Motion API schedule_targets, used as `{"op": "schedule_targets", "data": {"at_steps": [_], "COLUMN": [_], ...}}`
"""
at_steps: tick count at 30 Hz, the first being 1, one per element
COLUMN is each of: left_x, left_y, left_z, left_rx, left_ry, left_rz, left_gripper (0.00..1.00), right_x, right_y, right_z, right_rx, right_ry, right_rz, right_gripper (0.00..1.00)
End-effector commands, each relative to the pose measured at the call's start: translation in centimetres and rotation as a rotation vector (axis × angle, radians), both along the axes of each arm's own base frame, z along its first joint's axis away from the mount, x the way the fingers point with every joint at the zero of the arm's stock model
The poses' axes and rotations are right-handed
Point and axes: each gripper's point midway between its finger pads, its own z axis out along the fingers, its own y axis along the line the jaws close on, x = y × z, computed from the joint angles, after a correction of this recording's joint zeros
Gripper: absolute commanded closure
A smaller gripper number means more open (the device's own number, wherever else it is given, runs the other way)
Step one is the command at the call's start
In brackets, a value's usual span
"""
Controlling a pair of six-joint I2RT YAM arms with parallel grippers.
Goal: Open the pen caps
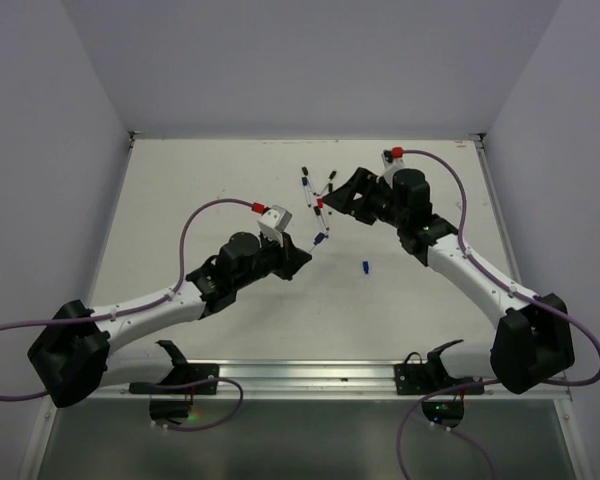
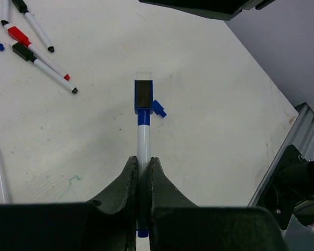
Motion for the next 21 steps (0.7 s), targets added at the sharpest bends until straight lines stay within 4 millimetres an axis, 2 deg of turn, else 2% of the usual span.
{"op": "schedule_targets", "data": {"at_steps": [1,5,9,12,14,18,21], "left_x": [1.0,1.7,1.9,2.0,2.0,2.3,2.5], "left_y": [0.1,0.8,0.7,0.7,0.6,0.6,0.7], "left_z": [2.9,4.0,4.9,4.6,4.6,4.6,4.7], "left_rx": [-0.028,-0.026,-0.02,-0.008,-0.009,-0.001,0.011], "left_ry": [-0.059,-0.093,-0.125,-0.121,-0.122,-0.124,-0.13], "left_rz": [0.051,0.116,0.133,0.139,0.139,0.16,0.177], "left_gripper": [1.0,1.0,1.0,1.0,1.0,1.0,1.0], "right_x": [-0.7,-1.2,-1.5,-1.5,-1.5,-1.7,-1.9], "right_y": [1.8,3.1,4.5,5.4,5.8,6.3,6.8], "right_z": [0.5,-0.9,-1.2,-0.7,-0.6,-0.5,-0.7], "right_rx": [0.094,0.093,0.14,0.169,0.185,0.22,0.235], "right_ry": [-0.018,0.027,0.037,0.028,0.033,0.039,0.047], "right_rz": [0.057,0.066,0.094,0.11,0.116,0.123,0.134], "right_gripper": [0.26,0.28,0.31,0.33,0.37,0.52,0.57]}}
